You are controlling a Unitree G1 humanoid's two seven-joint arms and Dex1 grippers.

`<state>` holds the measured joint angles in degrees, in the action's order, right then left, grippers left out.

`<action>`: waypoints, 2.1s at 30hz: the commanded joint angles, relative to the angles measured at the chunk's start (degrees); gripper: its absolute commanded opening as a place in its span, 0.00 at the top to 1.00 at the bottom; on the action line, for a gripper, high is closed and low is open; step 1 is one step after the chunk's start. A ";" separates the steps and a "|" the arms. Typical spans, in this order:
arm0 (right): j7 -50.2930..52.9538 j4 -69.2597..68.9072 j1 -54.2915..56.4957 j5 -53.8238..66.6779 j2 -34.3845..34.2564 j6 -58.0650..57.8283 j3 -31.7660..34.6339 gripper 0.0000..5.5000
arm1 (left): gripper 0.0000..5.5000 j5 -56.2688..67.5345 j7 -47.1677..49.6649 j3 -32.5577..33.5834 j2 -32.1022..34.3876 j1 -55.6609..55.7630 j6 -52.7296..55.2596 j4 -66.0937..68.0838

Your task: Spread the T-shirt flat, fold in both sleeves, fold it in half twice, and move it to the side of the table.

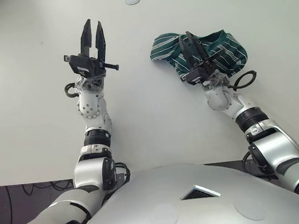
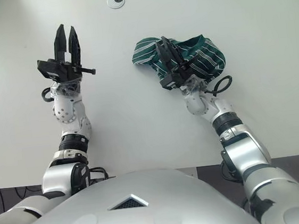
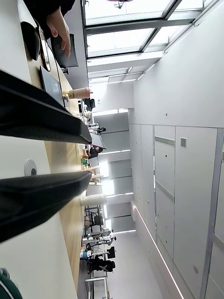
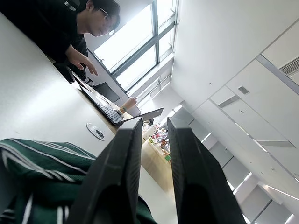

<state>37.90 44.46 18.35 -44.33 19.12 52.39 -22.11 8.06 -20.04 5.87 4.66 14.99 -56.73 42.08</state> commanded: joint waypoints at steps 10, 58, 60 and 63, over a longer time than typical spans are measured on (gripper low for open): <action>-8.39 2.20 -1.11 12.62 0.16 6.24 3.34 0.82 | 0.75 5.70 -4.11 0.56 -0.88 0.62 2.90 1.27; -44.26 -43.17 -17.98 61.06 6.28 -21.34 23.05 0.59 | 0.54 -9.83 -21.16 -21.82 6.53 0.03 43.31 -18.18; -45.01 -43.12 -17.44 60.66 5.57 -22.00 23.65 0.59 | 0.54 -10.68 -20.53 -22.51 6.93 -0.82 45.02 -19.00; -46.14 -43.13 -17.07 59.98 4.36 -22.78 24.67 0.59 | 0.54 -11.98 -19.14 -22.97 7.08 -0.75 46.10 -19.08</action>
<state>-7.37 1.72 0.51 16.06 25.04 30.69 1.77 -2.66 -40.20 -16.75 11.26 13.94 -11.52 23.48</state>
